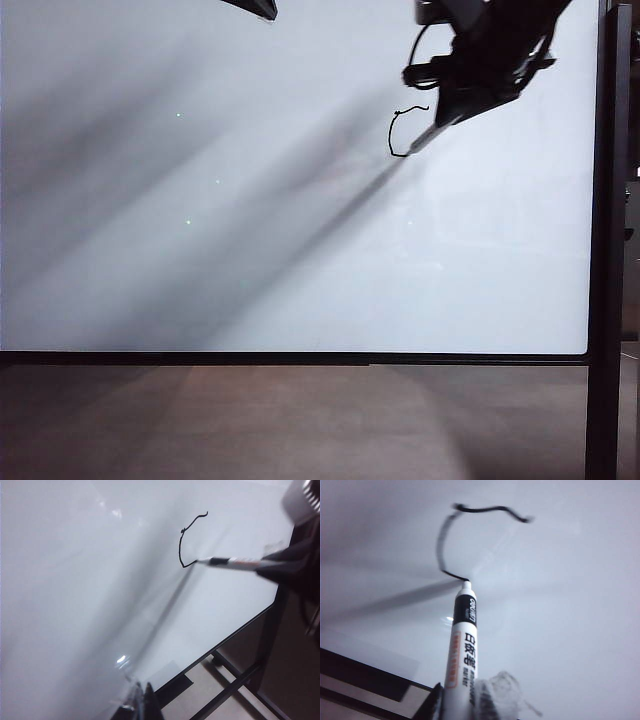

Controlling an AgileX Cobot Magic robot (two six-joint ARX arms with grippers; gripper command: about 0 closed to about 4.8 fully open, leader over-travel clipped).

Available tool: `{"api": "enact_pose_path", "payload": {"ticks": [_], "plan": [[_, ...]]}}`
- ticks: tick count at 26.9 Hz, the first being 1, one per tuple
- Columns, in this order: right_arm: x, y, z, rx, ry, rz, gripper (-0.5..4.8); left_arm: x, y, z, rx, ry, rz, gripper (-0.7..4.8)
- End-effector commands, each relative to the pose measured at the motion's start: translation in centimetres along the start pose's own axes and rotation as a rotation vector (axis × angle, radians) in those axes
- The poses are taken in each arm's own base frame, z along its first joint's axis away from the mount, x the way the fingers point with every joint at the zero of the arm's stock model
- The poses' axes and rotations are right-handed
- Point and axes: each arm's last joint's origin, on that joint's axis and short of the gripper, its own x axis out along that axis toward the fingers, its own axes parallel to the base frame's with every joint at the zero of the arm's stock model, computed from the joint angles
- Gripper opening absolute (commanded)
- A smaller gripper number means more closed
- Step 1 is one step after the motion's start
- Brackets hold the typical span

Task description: Reach to the right to find the marker pen, pick it up, and write the number 5 on the whiteboard.

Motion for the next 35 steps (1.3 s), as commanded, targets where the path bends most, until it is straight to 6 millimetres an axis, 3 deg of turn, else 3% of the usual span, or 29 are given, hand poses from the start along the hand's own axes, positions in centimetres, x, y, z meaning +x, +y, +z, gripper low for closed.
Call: {"api": "enact_pose_path", "payload": {"ticks": [1,8,35], "plan": [[-0.7,-1.29,1.07,0.019,-0.062,-0.066,-0.06,-0.14,0.07,0.26,-0.001,-0.012,0.004,-0.05],[-0.93,-2.25,0.97,0.026,-0.049,-0.086,-0.06,-0.14,0.07,0.26,-0.001,-0.012,0.004,-0.05],[-0.21,-1.97,0.12,0.019,0.0,-0.058,-0.06,-0.14,0.03,0.06,0.001,0.009,0.001,-0.05]]}}
